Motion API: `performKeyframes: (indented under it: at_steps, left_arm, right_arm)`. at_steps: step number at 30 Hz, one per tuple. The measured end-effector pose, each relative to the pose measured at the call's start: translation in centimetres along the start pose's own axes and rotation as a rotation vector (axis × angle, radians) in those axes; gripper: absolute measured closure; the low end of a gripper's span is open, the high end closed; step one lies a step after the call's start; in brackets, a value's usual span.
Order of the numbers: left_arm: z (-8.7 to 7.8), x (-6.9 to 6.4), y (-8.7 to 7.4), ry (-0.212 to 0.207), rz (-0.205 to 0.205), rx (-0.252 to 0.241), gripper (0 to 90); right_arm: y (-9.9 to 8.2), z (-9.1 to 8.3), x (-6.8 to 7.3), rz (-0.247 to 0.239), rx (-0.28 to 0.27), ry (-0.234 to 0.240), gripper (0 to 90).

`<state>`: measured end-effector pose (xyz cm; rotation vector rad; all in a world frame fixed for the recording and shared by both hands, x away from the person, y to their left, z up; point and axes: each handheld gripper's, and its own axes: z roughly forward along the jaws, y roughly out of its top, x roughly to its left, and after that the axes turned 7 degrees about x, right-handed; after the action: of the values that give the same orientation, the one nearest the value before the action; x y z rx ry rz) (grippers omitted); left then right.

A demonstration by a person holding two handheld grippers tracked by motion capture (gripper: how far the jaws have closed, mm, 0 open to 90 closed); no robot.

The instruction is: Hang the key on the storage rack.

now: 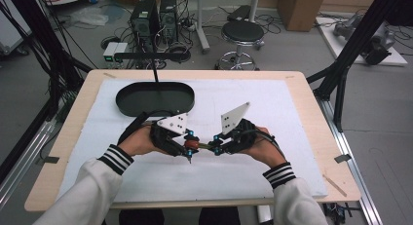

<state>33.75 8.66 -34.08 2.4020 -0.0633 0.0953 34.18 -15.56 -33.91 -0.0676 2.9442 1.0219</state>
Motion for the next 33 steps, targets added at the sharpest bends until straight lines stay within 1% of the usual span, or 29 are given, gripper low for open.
performKeyframes:
  at_steps: [1, 2, 4, 6, 8, 11, 13, 14, 15, 16, 17, 18, 19, 20, 21, 22, 23, 24, 25, 26, 27, 30, 32, 33]
  left_arm:
    - [0.0, -0.1, 0.0, -0.002, -0.002, 0.002, 65.7]
    - [0.0, -0.1, 0.0, -0.003, 0.004, 0.006, 67.8]
    - [-0.1, -0.3, 0.1, 0.019, 0.021, 0.006, 70.7]
    - [-0.1, -0.3, 0.1, 0.024, 0.026, 0.002, 71.8]
    - [-0.2, -0.2, 0.1, 0.015, 0.011, -0.004, 72.1]
    - [-0.2, -0.2, 0.1, 0.011, 0.009, -0.003, 72.4]
    - [-0.2, -0.2, 0.1, 0.012, 0.007, 0.001, 72.5]
    - [-0.2, -0.2, 0.1, 0.016, 0.008, 0.006, 72.5]
    - [-0.3, -0.1, 0.0, 0.016, 0.005, 0.004, 72.5]
    - [-0.3, -0.1, 0.0, 0.013, 0.0, -0.002, 72.6]
    - [-0.3, -0.2, -0.1, 0.017, -0.008, -0.007, 72.6]
    - [-0.3, -0.1, -0.1, 0.015, -0.009, -0.01, 72.6]
    - [-0.3, -0.1, -0.1, 0.015, -0.009, -0.01, 72.6]
    - [-0.4, 0.0, -0.2, 0.018, -0.014, -0.013, 72.6]
    - [-0.4, 0.0, -0.2, 0.023, -0.015, -0.011, 72.6]
    - [-0.6, 0.1, -0.3, 0.029, -0.032, -0.019, 72.6]
    - [-0.6, 0.1, -0.3, 0.029, -0.032, -0.019, 72.6]
    - [-0.7, 0.2, -0.4, 0.03, -0.044, -0.015, 72.5]
    - [-0.9, 0.3, -0.5, 0.038, -0.076, -0.023, 72.6]
    - [-0.9, 0.3, -0.5, 0.038, -0.076, -0.023, 72.5]
    - [-1.2, 0.5, -0.7, 0.054, -0.098, -0.036, 72.6]
    - [-1.9, 0.7, -1.2, 0.093, -0.135, -0.054, 72.5]
    - [-2.5, 0.9, -1.5, 0.123, -0.172, -0.071, 72.6]
    - [-2.8, 1.1, -1.7, 0.141, -0.196, -0.079, 72.6]
  right_arm:
    - [0.0, 0.0, 0.0, 0.002, 0.001, 0.001, 80.0]
    - [0.0, 0.1, 0.0, 0.001, 0.003, -0.002, 80.0]
    - [0.0, 0.1, 0.0, 0.004, 0.001, -0.002, 80.0]
    - [0.0, 0.0, 0.0, 0.007, -0.006, -0.003, 80.0]
    - [0.0, -0.1, -0.1, 0.007, -0.012, -0.002, 79.9]
    - [0.0, 0.0, -0.1, 0.007, -0.013, 0.0, 79.5]
    - [0.0, 0.0, 0.0, 0.002, -0.016, -0.004, 77.4]
    - [0.0, 0.0, 0.1, -0.004, -0.021, -0.004, 71.4]
    - [-0.1, 0.0, 0.1, -0.012, -0.03, -0.013, 53.2]
    - [-0.1, 0.1, 0.3, 0.003, -0.063, -0.039, 29.5]
    - [0.0, 0.3, 0.4, 0.032, -0.091, -0.067, 14.5]
    - [0.0, 0.4, 0.6, 0.045, -0.103, -0.103, 7.8]
    - [-0.1, 0.4, 0.6, 0.041, -0.122, -0.138, 0.0]
    - [-0.1, 0.4, 0.6, 0.041, -0.122, -0.138, 0.0]
    - [-0.3, 0.3, 0.6, 0.067, -0.154, -0.156, 0.5]
    - [-0.4, 0.2, 0.6, 0.071, -0.169, -0.165, 0.4]
    - [-0.6, 0.1, 0.6, 0.079, -0.179, -0.18, 0.4]
    - [-0.7, 0.0, 0.6, 0.091, -0.181, -0.19, 0.4]
    - [-0.8, -0.2, 0.5, 0.101, -0.183, -0.201, 0.4]
    - [-0.8, -0.2, 0.5, 0.101, -0.183, -0.201, 0.4]
    - [-1.2, -0.7, 0.5, 0.12, -0.208, -0.226, 0.4]
    - [-2.2, -1.4, 0.5, 0.166, -0.262, -0.264, 0.4]
    - [-3.2, -1.8, 0.6, 0.209, -0.29, -0.3, 0.4]
    - [-3.7, -2.0, 0.6, 0.232, -0.294, -0.322, 0.4]
